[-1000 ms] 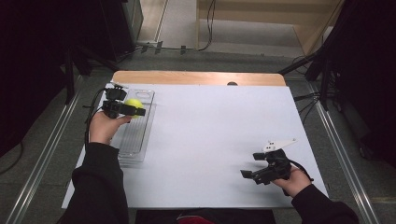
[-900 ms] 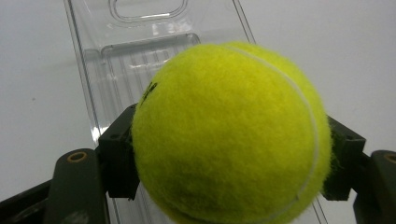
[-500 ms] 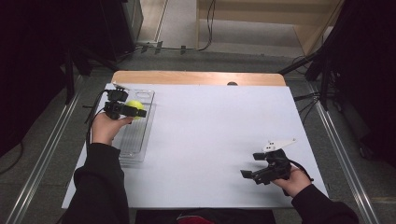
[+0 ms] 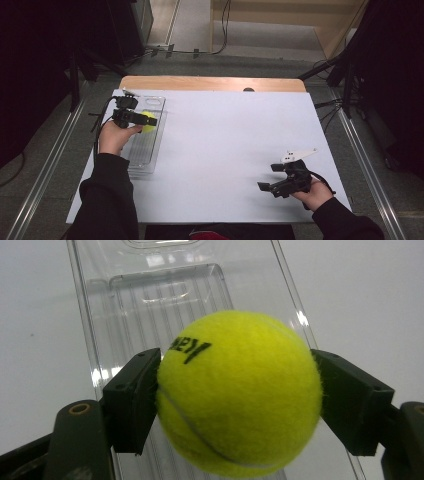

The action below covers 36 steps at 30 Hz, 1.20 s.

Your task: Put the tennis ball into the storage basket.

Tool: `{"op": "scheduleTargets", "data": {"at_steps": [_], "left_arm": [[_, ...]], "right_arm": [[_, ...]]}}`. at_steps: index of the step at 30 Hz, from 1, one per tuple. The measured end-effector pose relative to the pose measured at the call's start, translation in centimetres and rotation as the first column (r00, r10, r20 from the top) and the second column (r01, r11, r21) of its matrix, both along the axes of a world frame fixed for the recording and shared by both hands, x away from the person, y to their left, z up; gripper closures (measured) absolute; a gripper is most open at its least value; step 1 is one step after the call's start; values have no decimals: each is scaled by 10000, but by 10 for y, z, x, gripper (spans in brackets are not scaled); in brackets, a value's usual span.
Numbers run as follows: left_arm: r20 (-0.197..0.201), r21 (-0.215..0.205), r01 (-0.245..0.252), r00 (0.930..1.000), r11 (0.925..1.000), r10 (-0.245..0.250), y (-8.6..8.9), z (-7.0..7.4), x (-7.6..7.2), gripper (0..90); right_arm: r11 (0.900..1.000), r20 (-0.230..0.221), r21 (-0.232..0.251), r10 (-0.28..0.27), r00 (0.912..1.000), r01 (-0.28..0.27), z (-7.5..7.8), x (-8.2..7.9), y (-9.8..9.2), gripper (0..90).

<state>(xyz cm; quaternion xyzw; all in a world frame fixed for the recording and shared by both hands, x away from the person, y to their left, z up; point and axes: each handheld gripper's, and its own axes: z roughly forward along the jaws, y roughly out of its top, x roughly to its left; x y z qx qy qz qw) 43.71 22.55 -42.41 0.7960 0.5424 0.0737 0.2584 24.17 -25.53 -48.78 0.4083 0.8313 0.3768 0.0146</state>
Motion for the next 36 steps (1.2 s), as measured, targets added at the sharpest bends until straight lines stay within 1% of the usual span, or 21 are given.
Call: {"op": "scheduleTargets", "data": {"at_steps": [1,2,3,4,6,9,11,13,19,22,24,25,26,27,30,33,36], "left_arm": [[-21,78,-10,10000,10000,10,0,0,0,252],[53,17,-60,10000,10000,60,0,1,0,252],[156,-151,-92,9998,9998,94,1,3,-1,252],[156,-151,-92,9998,9998,94,1,3,-1,252],[369,-366,-136,9992,9992,149,2,8,-2,252],[487,-453,-198,9986,9988,220,3,14,-4,251],[467,-487,-185,9987,9986,208,4,15,-4,251],[457,-566,-176,9987,9982,202,4,17,-4,232],[536,-679,-61,9985,9977,98,3,23,-5,231],[516,-886,-31,9986,9961,77,4,27,-7,231],[503,-1140,73,9987,9935,-16,4,31,-8,232],[476,-1376,143,9988,9904,-78,4,33,-9,232],[452,-1450,191,9989,9892,-127,4,34,-9,233],[452,-1499,324,9986,9882,-259,4,35,-10,233],[482,-1515,515,9978,9871,-446,1,37,-12,233],[588,-1510,740,9961,9858,-658,-3,40,-13,233],[662,-1602,1017,9935,9818,-921,-8,41,-14,233]], "right_arm": [[10000,5,2,2,10000,-2,0,0,0,60],[10000,10,0,2,10000,-2,0,0,0,60],[10000,14,8,-1,10000,1,0,0,0,60],[10000,9,13,-4,10000,4,0,0,0,60],[10000,5,8,-8,10000,8,0,0,0,60],[10000,3,3,1,10000,-1,0,0,0,60],[10000,7,6,6,10000,-6,0,0,0,60],[10000,-4,23,0,10000,0,0,0,0,60],[10000,-8,11,2,10000,-2,0,0,0,60],[10000,-1,12,8,10000,-8,0,0,0,59],[10000,18,-8,35,10000,-35,0,0,0,60],[10000,7,-5,33,10000,-33,0,0,0,60],[10000,2,6,30,10000,-30,0,0,0,60],[10000,-11,-2,18,10000,-18,0,0,0,60],[10000,-7,-10,45,10000,-45,0,0,0,60],[10000,-8,-16,53,10000,-53,0,0,0,60],[10000,2,9,34,10000,-34,0,0,0,60]]}}
